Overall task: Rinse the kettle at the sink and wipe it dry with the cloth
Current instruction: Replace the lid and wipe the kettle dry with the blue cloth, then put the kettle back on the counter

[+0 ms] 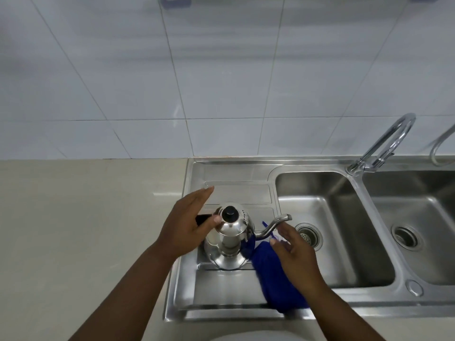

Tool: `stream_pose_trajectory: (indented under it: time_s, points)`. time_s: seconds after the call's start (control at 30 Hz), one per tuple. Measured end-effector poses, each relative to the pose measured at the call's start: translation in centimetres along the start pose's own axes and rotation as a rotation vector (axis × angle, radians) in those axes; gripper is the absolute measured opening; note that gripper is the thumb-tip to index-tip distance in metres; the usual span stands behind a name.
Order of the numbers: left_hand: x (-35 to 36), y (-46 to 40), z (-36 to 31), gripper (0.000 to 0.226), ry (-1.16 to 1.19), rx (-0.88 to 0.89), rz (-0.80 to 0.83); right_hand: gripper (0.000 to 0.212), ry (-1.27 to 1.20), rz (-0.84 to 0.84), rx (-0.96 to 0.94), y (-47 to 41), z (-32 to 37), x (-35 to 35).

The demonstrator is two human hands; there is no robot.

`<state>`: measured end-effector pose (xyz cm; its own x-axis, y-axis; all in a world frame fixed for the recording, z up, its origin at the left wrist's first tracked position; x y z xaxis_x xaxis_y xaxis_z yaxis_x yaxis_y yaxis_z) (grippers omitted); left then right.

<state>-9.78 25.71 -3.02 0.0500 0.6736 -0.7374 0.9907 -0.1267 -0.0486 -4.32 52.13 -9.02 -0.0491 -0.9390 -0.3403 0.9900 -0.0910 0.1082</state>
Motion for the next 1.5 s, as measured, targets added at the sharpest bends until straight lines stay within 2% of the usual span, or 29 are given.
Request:
stream_pose_trajectory:
  time_s: [0.1,0.23,0.47,0.63,0.8,0.97,1.13,1.27,1.4,1.5]
  points:
    - [-0.7,1.7,3.8,0.064,0.231,-0.197,0.059,0.032,-0.118,0.036,-0.011,-1.9,0.4,-0.5]
    - [-0.6,3.7,7.3,0.058,0.267,-0.321,0.088,0.026,-0.144,0.042,0.007,-2.8,0.4,-0.5]
    - [-0.8,3.4,7.5,0.053,0.272,-0.289,0.055,0.021,-0.045,0.044,-0.075,-3.3,1.3,-0.6]
    - [-3.2,3.3,8.4,0.038,0.320,-0.296,0.010,0.023,-0.030,0.079,-0.160,-4.1,3.2,1.0]
    - [-7.9,3.4,10.6,0.031,0.318,-0.316,-0.076,0.020,-0.127,0.154,-0.218,-5.6,6.6,4.8]
    - [-13.0,4.0,14.0,0.046,0.303,-0.381,-0.167,0.023,-0.209,0.231,-0.247,-6.7,9.6,10.8]
    - [-16.8,4.8,18.6,0.029,0.314,-0.464,-0.223,0.024,-0.196,0.271,-0.288,-7.6,10.9,17.0]
    - [-18.3,5.3,22.3,0.033,0.364,-0.570,-0.241,0.026,-0.199,0.295,-0.329,-7.6,11.7,20.9]
    - [-19.4,5.8,24.5,0.030,0.335,-0.616,-0.266,0.037,-0.190,0.328,-0.343,-7.5,12.0,23.9]
    - [-19.8,6.1,25.7,0.027,0.312,-0.635,-0.273,0.026,-0.177,0.340,-0.348,-7.3,12.0,25.4]
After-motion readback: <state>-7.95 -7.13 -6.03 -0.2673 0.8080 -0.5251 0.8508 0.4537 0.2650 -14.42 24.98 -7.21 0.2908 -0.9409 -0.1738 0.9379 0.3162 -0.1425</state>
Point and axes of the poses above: each hand's wrist, its own y-axis away from the middle knuckle, its own x-axis out of the palm, z = x × y, the point moved 5 cm from there along -y, towards the middle knuckle, and after that the axes turned 8 degrees about -x, right-handed, at the moved point
